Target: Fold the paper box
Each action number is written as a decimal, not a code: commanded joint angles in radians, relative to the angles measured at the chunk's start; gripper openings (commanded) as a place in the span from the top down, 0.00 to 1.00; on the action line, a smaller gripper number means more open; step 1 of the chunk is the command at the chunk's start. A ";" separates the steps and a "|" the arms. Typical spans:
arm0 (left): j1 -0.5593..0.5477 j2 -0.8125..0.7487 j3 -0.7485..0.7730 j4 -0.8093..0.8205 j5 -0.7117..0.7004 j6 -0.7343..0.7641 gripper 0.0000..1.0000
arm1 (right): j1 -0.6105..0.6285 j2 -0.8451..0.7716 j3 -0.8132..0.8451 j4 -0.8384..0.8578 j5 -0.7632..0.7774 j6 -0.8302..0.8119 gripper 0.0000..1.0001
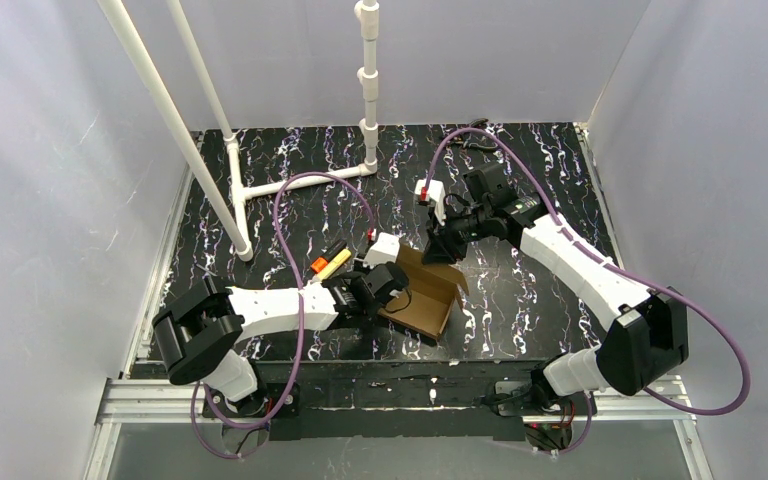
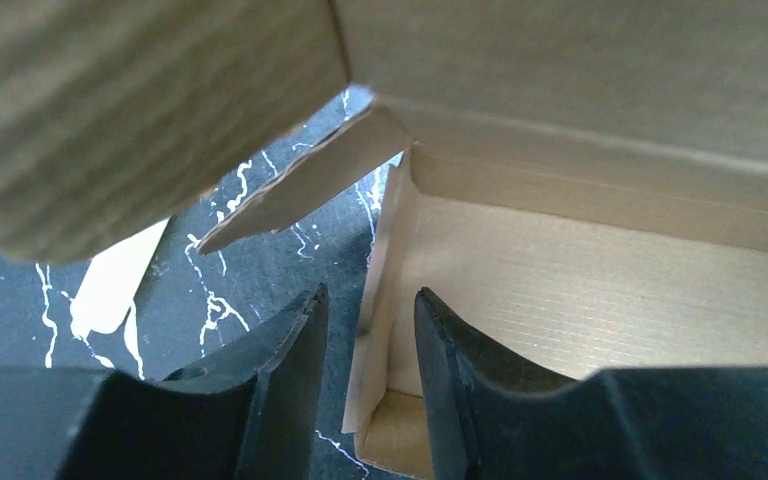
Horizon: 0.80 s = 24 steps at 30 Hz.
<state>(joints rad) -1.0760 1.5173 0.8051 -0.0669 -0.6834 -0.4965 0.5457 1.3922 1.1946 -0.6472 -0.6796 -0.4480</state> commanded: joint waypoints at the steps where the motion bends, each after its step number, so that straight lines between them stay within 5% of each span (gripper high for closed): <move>1: 0.004 0.014 -0.005 0.047 0.007 0.015 0.65 | 0.007 0.004 0.003 0.010 -0.007 -0.005 0.72; 11: 0.019 0.087 0.020 0.037 -0.003 0.045 0.74 | 0.007 0.003 -0.003 0.009 -0.003 -0.004 0.72; 14: 0.024 0.105 0.022 0.029 -0.020 0.037 0.85 | 0.008 0.010 0.000 0.006 0.000 -0.006 0.72; 15: 0.024 0.111 0.027 0.018 -0.029 0.027 1.00 | 0.008 0.013 0.003 0.003 -0.003 -0.007 0.72; 18: 0.024 0.096 0.024 0.008 -0.062 -0.002 1.00 | 0.008 0.010 0.007 -0.018 -0.025 -0.029 0.71; 20: 0.024 0.083 0.039 -0.017 -0.073 -0.027 1.00 | 0.008 0.012 0.026 -0.045 -0.030 -0.052 0.62; 22: 0.024 0.055 0.061 -0.068 -0.044 -0.071 0.68 | 0.008 0.018 0.067 -0.086 -0.004 -0.073 0.49; 24: 0.024 0.013 0.059 -0.078 0.000 -0.094 0.57 | 0.008 0.028 0.090 -0.112 0.015 -0.080 0.44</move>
<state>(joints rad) -1.0622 1.6135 0.8337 -0.0475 -0.6800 -0.5209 0.5457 1.4029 1.2037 -0.6792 -0.6792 -0.4889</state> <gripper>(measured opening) 0.262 0.488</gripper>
